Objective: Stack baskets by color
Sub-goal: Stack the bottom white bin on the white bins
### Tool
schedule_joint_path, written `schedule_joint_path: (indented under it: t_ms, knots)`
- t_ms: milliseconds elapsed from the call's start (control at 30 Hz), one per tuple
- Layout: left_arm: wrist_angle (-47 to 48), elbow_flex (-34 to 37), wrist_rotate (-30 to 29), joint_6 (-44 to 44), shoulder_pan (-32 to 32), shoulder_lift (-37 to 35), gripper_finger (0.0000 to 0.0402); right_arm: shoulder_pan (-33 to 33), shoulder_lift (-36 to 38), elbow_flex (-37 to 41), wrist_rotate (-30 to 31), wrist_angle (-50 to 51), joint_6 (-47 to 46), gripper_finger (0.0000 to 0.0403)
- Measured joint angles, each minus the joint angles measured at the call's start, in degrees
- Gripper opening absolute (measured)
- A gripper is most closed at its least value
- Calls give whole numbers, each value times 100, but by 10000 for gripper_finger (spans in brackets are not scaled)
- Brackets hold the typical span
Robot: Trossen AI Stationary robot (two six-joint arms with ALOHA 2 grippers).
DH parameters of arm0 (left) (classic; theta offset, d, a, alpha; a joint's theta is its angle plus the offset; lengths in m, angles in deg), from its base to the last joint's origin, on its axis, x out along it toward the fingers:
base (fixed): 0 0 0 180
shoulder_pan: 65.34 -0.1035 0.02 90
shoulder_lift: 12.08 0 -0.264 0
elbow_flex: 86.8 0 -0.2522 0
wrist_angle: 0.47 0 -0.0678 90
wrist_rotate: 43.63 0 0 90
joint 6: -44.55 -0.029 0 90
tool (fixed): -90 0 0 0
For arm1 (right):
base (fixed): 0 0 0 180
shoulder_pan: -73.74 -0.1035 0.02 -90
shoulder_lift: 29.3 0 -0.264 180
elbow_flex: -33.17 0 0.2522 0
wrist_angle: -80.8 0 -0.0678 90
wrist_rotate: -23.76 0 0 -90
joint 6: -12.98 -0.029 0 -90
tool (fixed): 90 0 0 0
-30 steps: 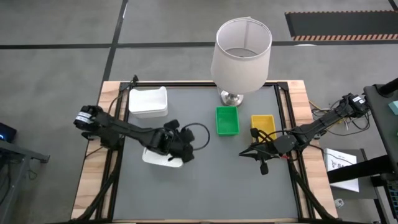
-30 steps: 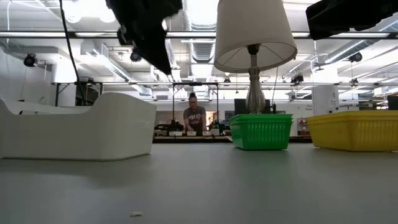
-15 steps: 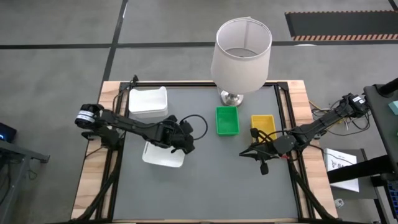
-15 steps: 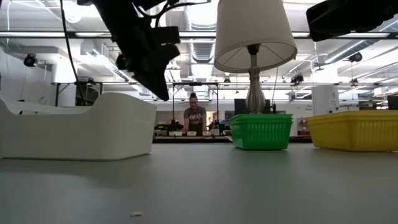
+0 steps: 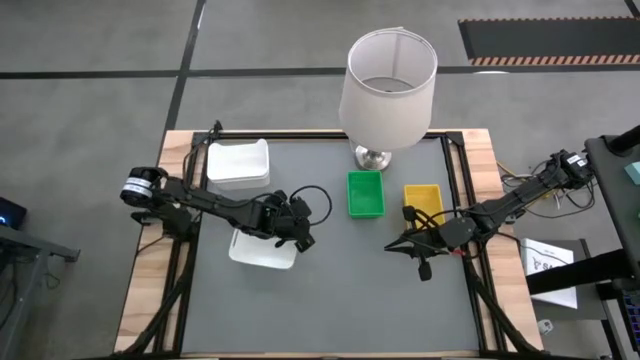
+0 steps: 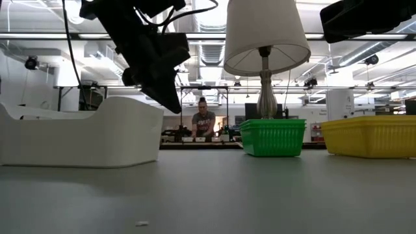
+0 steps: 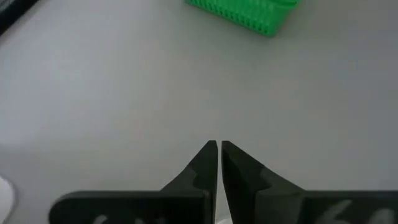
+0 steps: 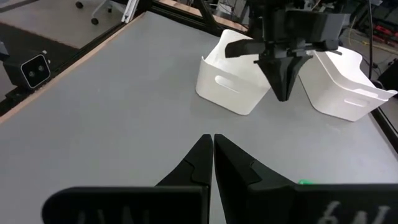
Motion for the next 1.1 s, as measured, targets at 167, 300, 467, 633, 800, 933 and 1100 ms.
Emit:
schedule_joint_path:
  t_ms: [167, 300, 467, 633, 800, 933, 1100]
  knots:
    - [-245, 110, 276, 4, 0, 0, 5, 0, 0, 0, 0, 6, -2, 9]
    - [-233, 110, 428, 3, 2, 0, 5, 0, 0, 0, 0, 17, -2, 9]
    - [-229, 110, 642, 8, 2, 0, 5, 0, 0, 0, 0, 36, -28, 9]
    - [-248, 110, 1259, 14, 38, -7, 5, 0, 0, 0, 2, 44, -71, 9]
    - [-239, 110, 1519, 9, 147, -7, 5, 0, 0, 0, 2, 48, -85, 9]
    - [-224, 110, 1760, 24, 226, -7, 5, -1, 0, 0, 2, 50, -87, 9]
    - [-200, 110, 2146, 194, 366, -7, 5, 0, 0, 0, 2, 53, -98, 9]
